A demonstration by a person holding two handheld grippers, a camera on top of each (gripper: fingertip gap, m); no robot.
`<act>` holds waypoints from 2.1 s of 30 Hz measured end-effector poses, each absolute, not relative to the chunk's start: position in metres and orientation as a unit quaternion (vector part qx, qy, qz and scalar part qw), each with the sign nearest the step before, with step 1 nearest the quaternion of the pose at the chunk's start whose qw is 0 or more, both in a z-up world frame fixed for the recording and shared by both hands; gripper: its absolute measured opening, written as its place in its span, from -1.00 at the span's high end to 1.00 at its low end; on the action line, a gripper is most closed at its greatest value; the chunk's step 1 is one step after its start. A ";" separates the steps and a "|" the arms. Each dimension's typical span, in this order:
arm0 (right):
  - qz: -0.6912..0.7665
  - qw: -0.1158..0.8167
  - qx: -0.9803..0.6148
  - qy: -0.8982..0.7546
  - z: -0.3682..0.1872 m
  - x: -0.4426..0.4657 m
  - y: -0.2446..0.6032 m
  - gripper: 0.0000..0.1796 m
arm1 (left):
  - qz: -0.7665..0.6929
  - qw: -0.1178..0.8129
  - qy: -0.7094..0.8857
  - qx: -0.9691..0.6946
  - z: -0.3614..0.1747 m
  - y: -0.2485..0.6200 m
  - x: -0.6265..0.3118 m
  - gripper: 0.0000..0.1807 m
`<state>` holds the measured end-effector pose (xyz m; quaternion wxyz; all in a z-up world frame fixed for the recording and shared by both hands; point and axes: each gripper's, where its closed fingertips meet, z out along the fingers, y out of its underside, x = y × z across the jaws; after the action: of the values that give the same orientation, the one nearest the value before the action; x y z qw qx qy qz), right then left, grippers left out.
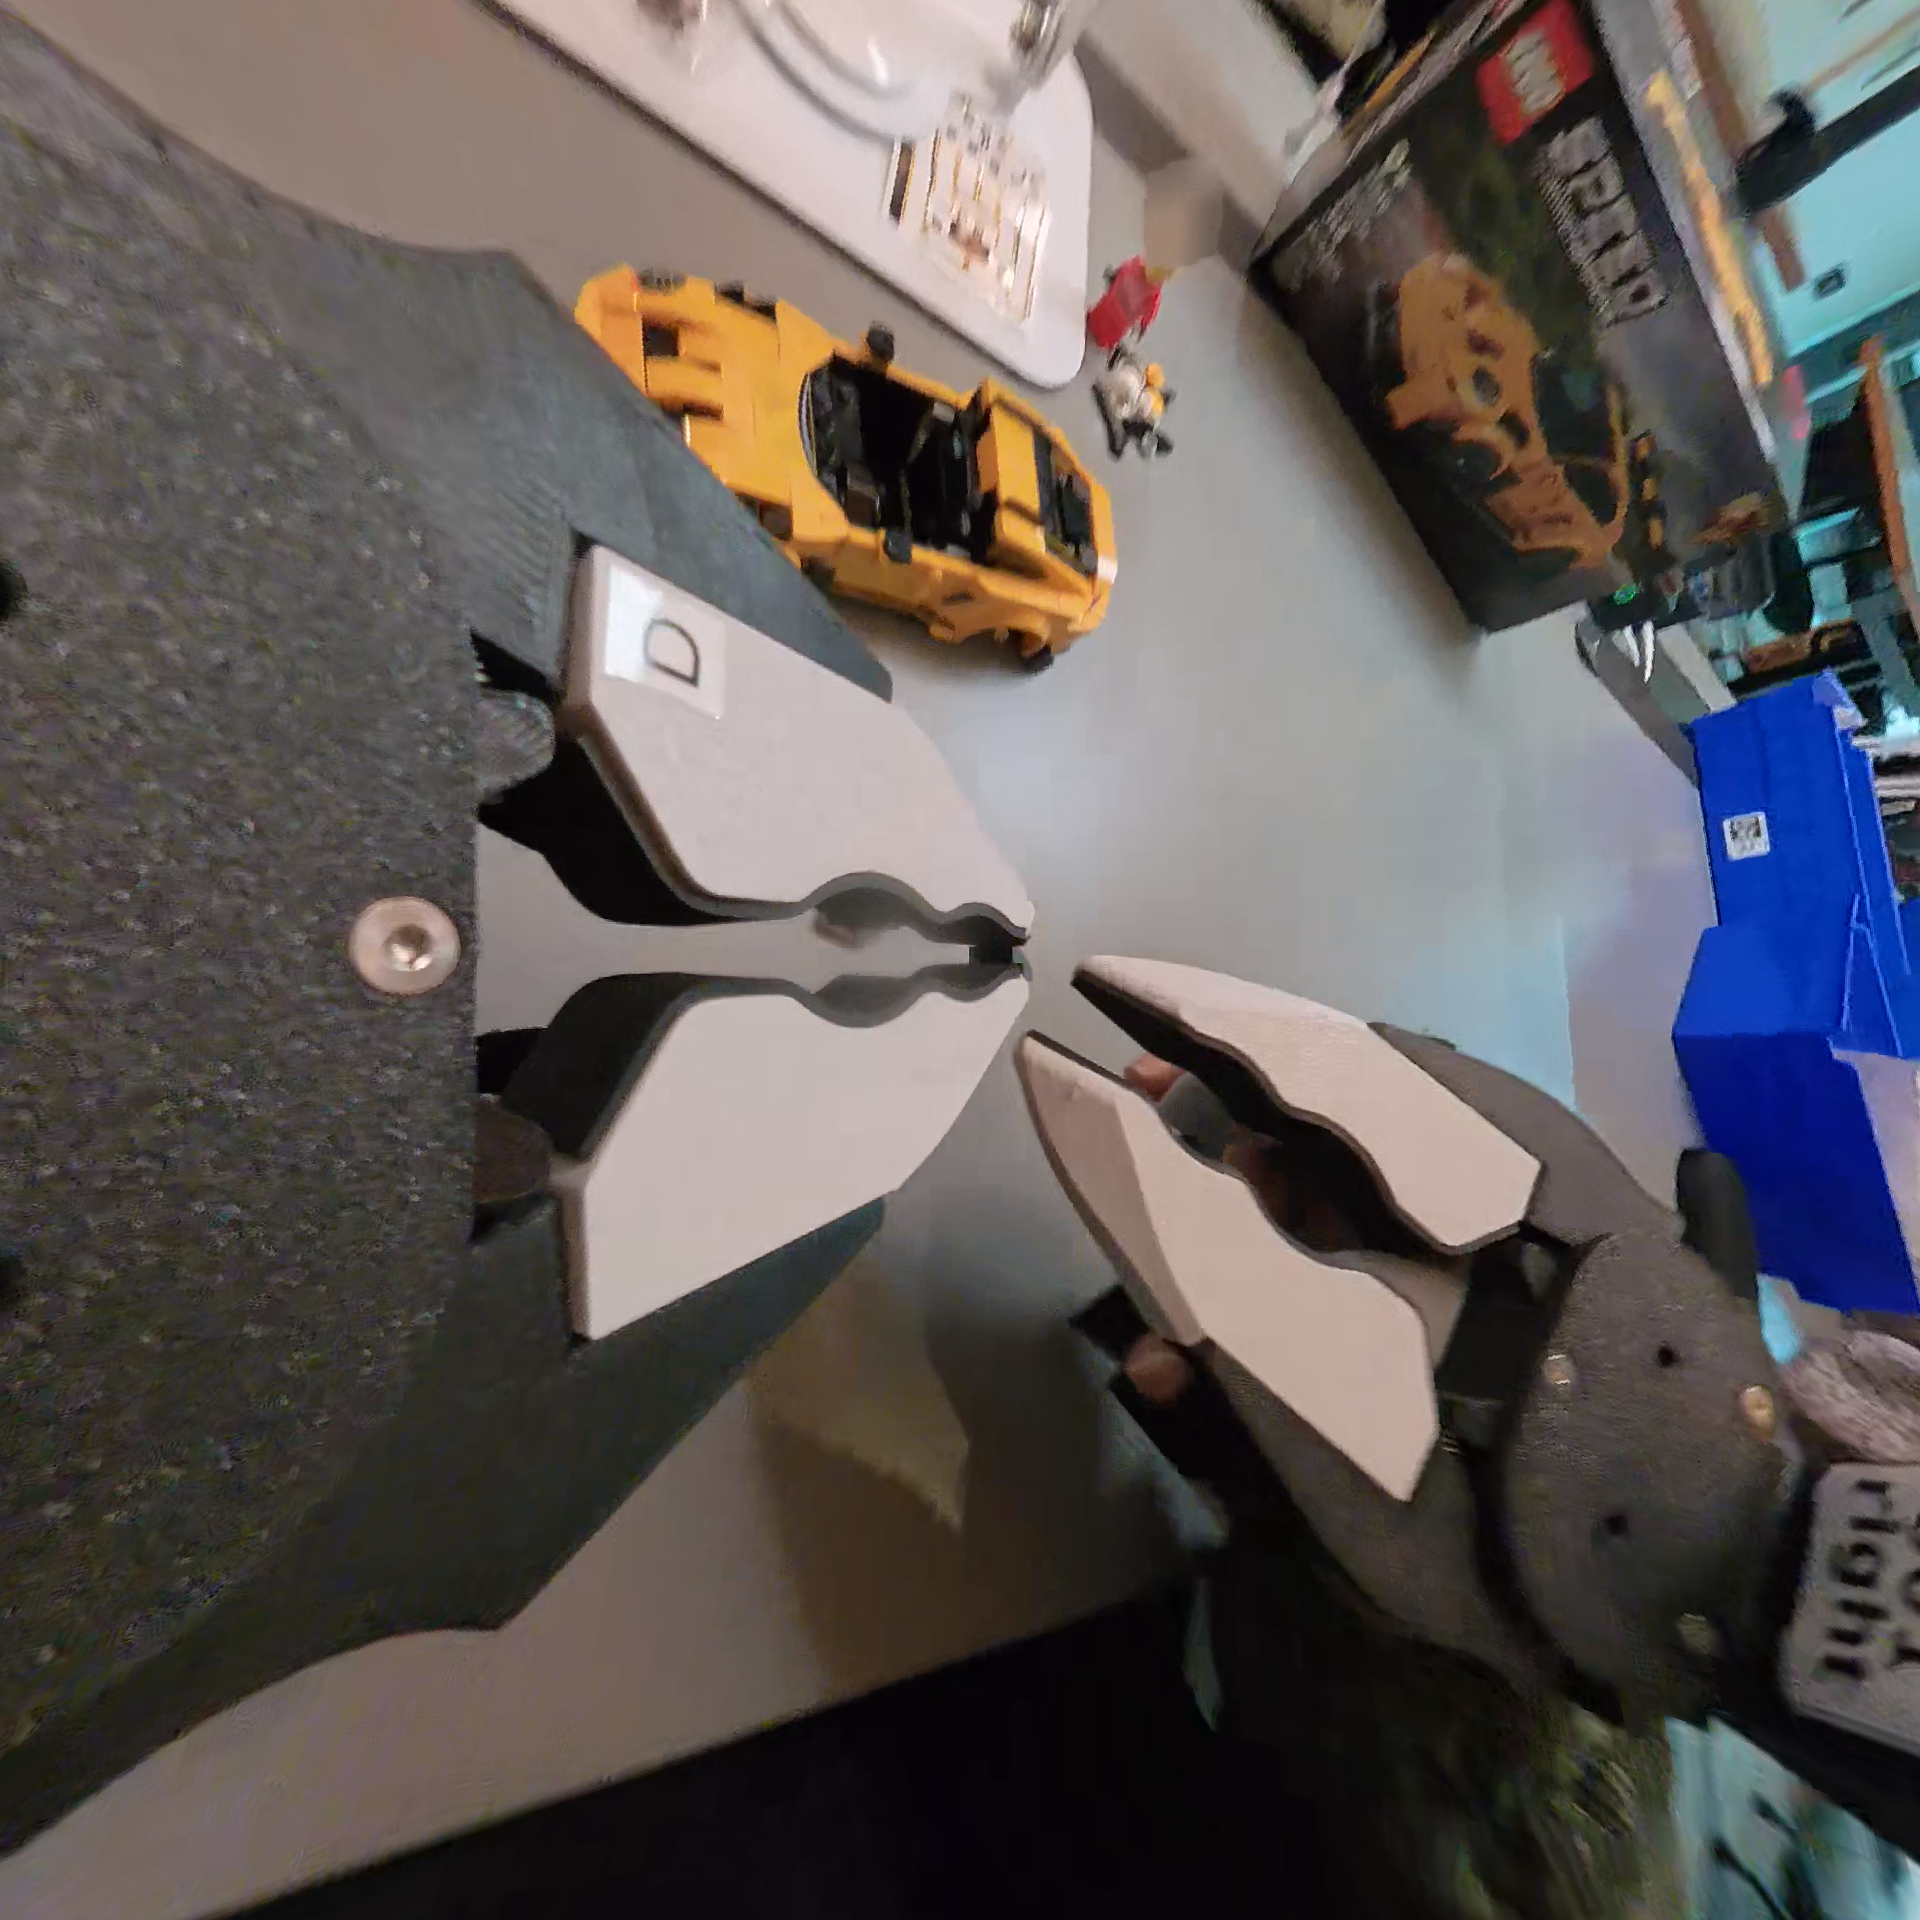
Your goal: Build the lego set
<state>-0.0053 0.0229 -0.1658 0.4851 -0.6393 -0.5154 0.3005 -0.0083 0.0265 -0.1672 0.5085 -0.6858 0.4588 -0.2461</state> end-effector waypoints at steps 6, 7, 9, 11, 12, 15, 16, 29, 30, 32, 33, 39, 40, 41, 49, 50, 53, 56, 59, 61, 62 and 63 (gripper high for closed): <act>0.411 0.413 -0.693 -0.424 -0.155 -0.001 0.025 0.85 | -0.067 0.569 0.508 -0.644 -0.167 0.040 -0.018 0.97; 0.421 0.407 -0.698 -0.411 -0.154 -0.002 0.025 0.85 | -0.043 0.574 0.513 -0.637 -0.167 0.041 -0.018 0.97; 0.435 0.403 -0.702 -0.396 -0.152 -0.007 0.023 0.84 | -0.007 0.580 0.523 -0.624 -0.167 0.042 -0.019 0.97; 0.448 0.394 -0.707 -0.380 -0.152 -0.013 0.022 0.82 | 0.019 0.584 0.532 -0.613 -0.168 0.043 -0.019 0.97; 0.459 0.385 -0.710 -0.370 -0.153 -0.016 0.022 0.81 | 0.031 0.586 0.536 -0.607 -0.168 0.043 -0.018 0.97; 0.488 0.352 -0.723 -0.339 -0.159 -0.019 0.025 0.74 | 0.066 0.591 0.549 -0.587 -0.168 0.042 -0.018 0.96; 0.499 0.346 -0.723 -0.329 -0.159 -0.019 0.027 0.74 | 0.074 0.593 0.554 -0.579 -0.167 0.041 -0.017 0.97; 0.685 0.216 -0.603 -0.347 -0.131 -0.006 -0.001 0.85 | 0.010 0.680 0.565 -0.468 -0.130 0.004 0.004 0.97; 0.688 0.216 -0.598 -0.350 -0.130 -0.006 -0.002 0.86 | -0.003 0.683 0.562 -0.466 -0.128 0.002 0.004 0.97; 0.690 0.221 -0.592 -0.352 -0.128 -0.005 -0.002 0.89 | -0.027 0.685 0.554 -0.472 -0.125 0.001 0.003 0.97; 0.685 0.228 -0.596 -0.353 -0.129 -0.004 0.000 0.90 | -0.040 0.681 0.550 -0.481 -0.126 0.003 0.003 0.97; 0.560 0.321 -0.655 -0.394 -0.144 -0.004 0.023 0.90 | -0.174 0.627 0.491 -0.579 -0.136 0.019 -0.004 0.86; 0.511 0.350 -0.669 -0.410 -0.149 -0.003 0.030 0.90 | -0.202 0.611 0.476 -0.599 -0.139 0.023 -0.006 0.84; 0.457 0.379 -0.681 -0.429 -0.155 -0.002 0.037 0.90 | -0.225 0.595 0.461 -0.618 -0.142 0.027 -0.009 0.83; 0.228 0.472 -0.670 -0.526 -0.182 -0.015 0.043 0.91 | -0.280 0.504 0.439 -0.689 -0.176 0.037 -0.013 0.80; 0.220 0.471 -0.671 -0.528 -0.185 -0.016 0.043 0.90 | -0.269 0.500 0.445 -0.692 -0.181 0.038 -0.013 0.81; 0.204 0.472 -0.672 -0.533 -0.190 -0.015 0.043 0.90 | -0.255 0.494 0.454 -0.696 -0.186 0.039 -0.013 0.82; 0.201 0.472 -0.674 -0.532 -0.192 -0.014 0.041 0.90 | -0.249 0.487 0.455 -0.702 -0.191 0.041 -0.014 0.82; 0.204 0.472 -0.674 -0.530 -0.193 -0.013 0.039 0.90 | -0.251 0.482 0.456 -0.704 -0.194 0.041 -0.014 0.82; 0.209 0.471 -0.674 -0.529 -0.194 -0.013 0.037 0.90 | -0.251 0.481 0.458 -0.704 -0.194 0.041 -0.014 0.82; 0.211 0.471 -0.675 -0.528 -0.195 -0.013 0.037 0.90 | -0.253 0.479 0.459 -0.705 -0.195 0.040 -0.014 0.81; 0.213 0.471 -0.674 -0.527 -0.195 -0.013 0.036 0.90 | -0.253 0.478 0.459 -0.704 -0.195 0.040 -0.014 0.81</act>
<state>-0.0132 0.0363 -0.1948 0.4711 -0.6743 -0.5273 0.2131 -0.0139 0.0399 -0.1950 0.4781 -0.7044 0.4594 -0.2535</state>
